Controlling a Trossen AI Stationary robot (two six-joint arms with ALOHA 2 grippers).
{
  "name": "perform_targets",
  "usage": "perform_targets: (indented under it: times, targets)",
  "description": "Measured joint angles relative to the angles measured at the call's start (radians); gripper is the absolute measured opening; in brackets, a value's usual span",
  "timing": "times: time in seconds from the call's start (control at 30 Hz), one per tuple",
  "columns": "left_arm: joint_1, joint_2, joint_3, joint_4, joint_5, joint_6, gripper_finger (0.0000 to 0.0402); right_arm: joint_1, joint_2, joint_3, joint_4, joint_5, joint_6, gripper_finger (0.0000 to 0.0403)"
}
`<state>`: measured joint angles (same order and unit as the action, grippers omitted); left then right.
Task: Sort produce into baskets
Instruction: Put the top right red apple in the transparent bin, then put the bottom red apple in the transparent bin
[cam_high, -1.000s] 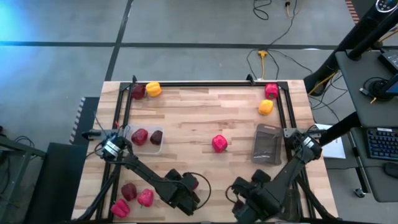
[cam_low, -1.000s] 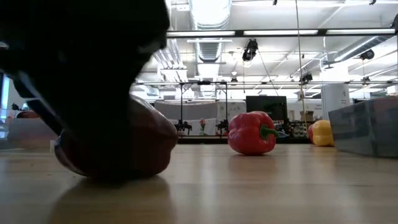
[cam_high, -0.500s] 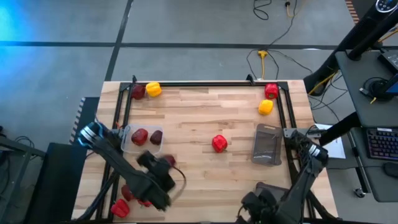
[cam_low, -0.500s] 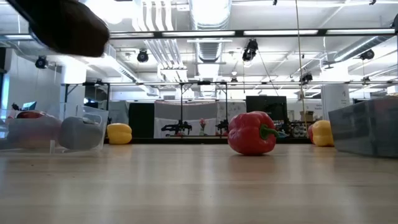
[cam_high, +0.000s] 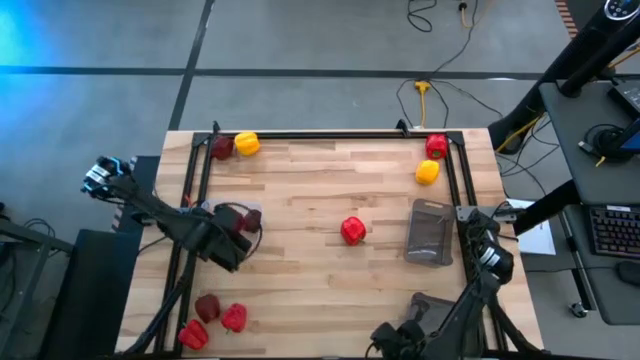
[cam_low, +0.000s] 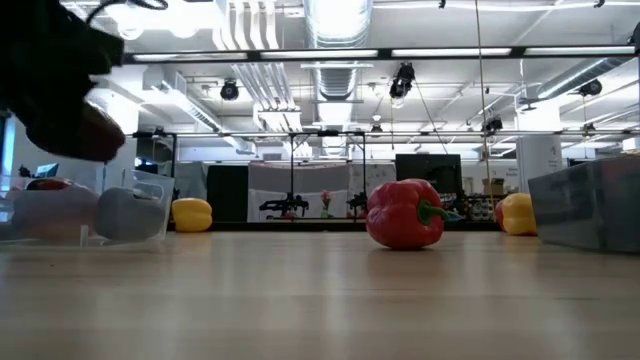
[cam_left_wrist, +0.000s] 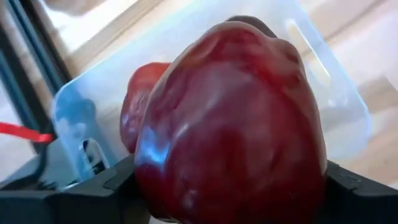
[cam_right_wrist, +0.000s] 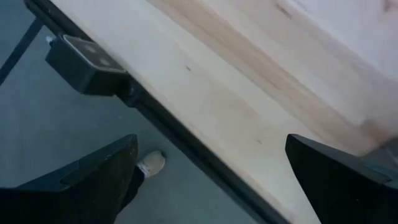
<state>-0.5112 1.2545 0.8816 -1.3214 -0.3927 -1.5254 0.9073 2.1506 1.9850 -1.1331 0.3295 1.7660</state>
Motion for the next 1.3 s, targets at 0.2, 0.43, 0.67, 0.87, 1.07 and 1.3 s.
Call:
perform_targets:
  times: [0.2, 0.43, 0.67, 0.87, 1.07, 1.3]
  targets:
    - [0.125, -0.017, -0.098, 0.215, 0.035, 0.194, 0.0289, -0.036, -0.025, 0.000, 0.002, 0.003, -0.080, 0.0400]
    - [0.161, 0.003, -0.105, 0.265, 0.050, 0.277, 0.0310, -0.086, -0.043, 0.032, -0.011, 0.009, -0.177, 0.0400]
    - [0.155, -0.001, -0.039, 0.254, 0.057, 0.353, 0.0361, -0.124, -0.045, 0.085, -0.019, 0.011, -0.285, 0.0400]
    - [0.083, -0.007, 0.098, 0.179, 0.079, 0.407, 0.0375, -0.142, -0.045, 0.124, -0.035, 0.012, -0.348, 0.0400]
    - [-0.141, 0.009, 0.235, 0.164, 0.071, 0.302, 0.0373, -0.139, -0.045, 0.134, -0.037, 0.012, -0.372, 0.0400]
    - [-0.447, 0.111, 0.268, 0.119, 0.087, 0.014, 0.0373, -0.122, -0.045, 0.133, -0.037, 0.012, -0.380, 0.0400]
